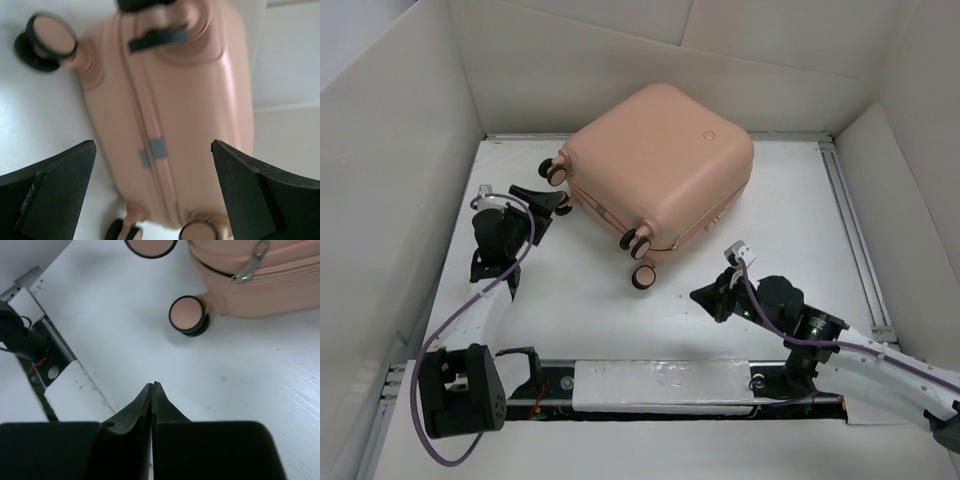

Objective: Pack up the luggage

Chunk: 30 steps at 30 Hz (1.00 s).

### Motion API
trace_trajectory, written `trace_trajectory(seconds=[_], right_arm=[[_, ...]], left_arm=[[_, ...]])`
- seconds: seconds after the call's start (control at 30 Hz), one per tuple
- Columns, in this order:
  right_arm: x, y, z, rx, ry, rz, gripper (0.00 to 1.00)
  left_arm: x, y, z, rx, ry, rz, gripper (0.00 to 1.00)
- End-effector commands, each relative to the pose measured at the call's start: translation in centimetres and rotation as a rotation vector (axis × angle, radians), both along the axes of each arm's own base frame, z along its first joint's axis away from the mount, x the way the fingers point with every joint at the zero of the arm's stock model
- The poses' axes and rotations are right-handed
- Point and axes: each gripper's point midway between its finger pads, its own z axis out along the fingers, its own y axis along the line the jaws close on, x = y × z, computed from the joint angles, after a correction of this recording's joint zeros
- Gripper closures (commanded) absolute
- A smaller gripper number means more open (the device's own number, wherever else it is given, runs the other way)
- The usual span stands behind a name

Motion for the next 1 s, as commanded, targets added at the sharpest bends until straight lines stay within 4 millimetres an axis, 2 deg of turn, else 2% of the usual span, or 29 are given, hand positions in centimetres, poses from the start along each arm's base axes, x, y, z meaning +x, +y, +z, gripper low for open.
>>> trace_trajectory(seconds=[0.0,0.03,0.1,0.13,0.2,0.27,0.3,0.37,0.4,0.47,0.5,0.53,0.57,0.6,0.63,0.67,0.83,0.87,0.9,0.97], right_arm=[[-0.3,1.7,2.4,0.094,-0.04,0.021,0.96],[-0.7,2.1,1.8,0.084,-0.035,0.036,0.96],[-1.0,2.7,0.9,0.075,-0.03,0.05,0.98],[-1.0,2.7,0.8,0.085,-0.026,0.049,0.98],[-2.0,3.5,0.5,0.095,-0.026,0.096,0.98],[-2.8,4.0,-0.7,0.065,-0.007,0.124,0.98],[-2.8,4.0,-0.7,0.065,-0.007,0.125,0.98],[-2.9,4.3,-0.5,0.072,-0.013,0.128,0.98],[-2.9,4.3,-0.5,0.072,-0.013,0.128,0.98],[-3.4,4.6,-0.7,0.085,-0.017,0.151,0.97],[-3.4,4.6,-0.7,0.085,-0.017,0.151,0.97],[-3.4,4.6,-0.9,0.077,-0.013,0.151,0.97],[-3.4,4.6,-1.1,0.079,-0.014,0.151,0.97],[-3.3,4.7,-1.2,0.079,-0.014,0.151,0.97],[-3.3,4.7,-1.2,0.079,-0.014,0.151,0.97],[-3.3,4.7,-1.4,0.08,-0.014,0.151,0.96],[-2.9,4.7,-1.9,0.068,-0.022,0.135,0.9],[-2.8,4.6,-2.1,0.059,-0.019,0.126,0.9],[-2.5,4.8,-1.4,0.075,-0.031,0.117,0.9],[-2.3,4.7,-2.0,0.049,-0.032,0.109,0.88]], left_arm=[[3.5,1.4,4.9,-0.015,-0.124,0.082,0.01],[4.0,1.3,5.5,-0.014,-0.162,0.073,0.01],[5.3,1.2,4.9,-0.038,-0.161,0.066,0.01],[5.8,1.3,5.9,-0.037,-0.207,0.053,0.01],[7.3,1.9,5.4,-0.047,-0.181,0.065,0.01],[8.4,1.6,5.4,-0.041,-0.185,0.038,0.01],[9.1,1.5,4.6,-0.045,-0.168,0.024,0.01],[10.3,1.5,5.4,-0.045,-0.187,0.011,0.01],[10.8,1.5,4.5,-0.048,-0.163,0.011,0.01],[11.6,2.0,5.6,-0.04,-0.195,0.035,0.01],[11.7,1.6,6.1,-0.03,-0.21,0.024,0.02],[12.3,1.6,5.4,-0.031,-0.193,0.024,0.02],[12.9,1.2,6.4,-0.02,-0.218,0.011,0.02],[13.3,1.3,6.5,-0.02,-0.222,0.011,0.04],[13.5,1.1,6.5,-0.022,-0.22,0.001,0.04],[14.0,1.1,5.8,-0.035,-0.202,0.003,0.08],[14.8,1.0,5.4,-0.046,-0.22,-0.007,0.2],[14.7,0.9,5.7,-0.058,-0.23,-0.016,0.21],[14.9,0.9,5.3,-0.058,-0.225,-0.016,0.21],[15.1,0.7,4.5,-0.07,-0.21,-0.028,0.19]])
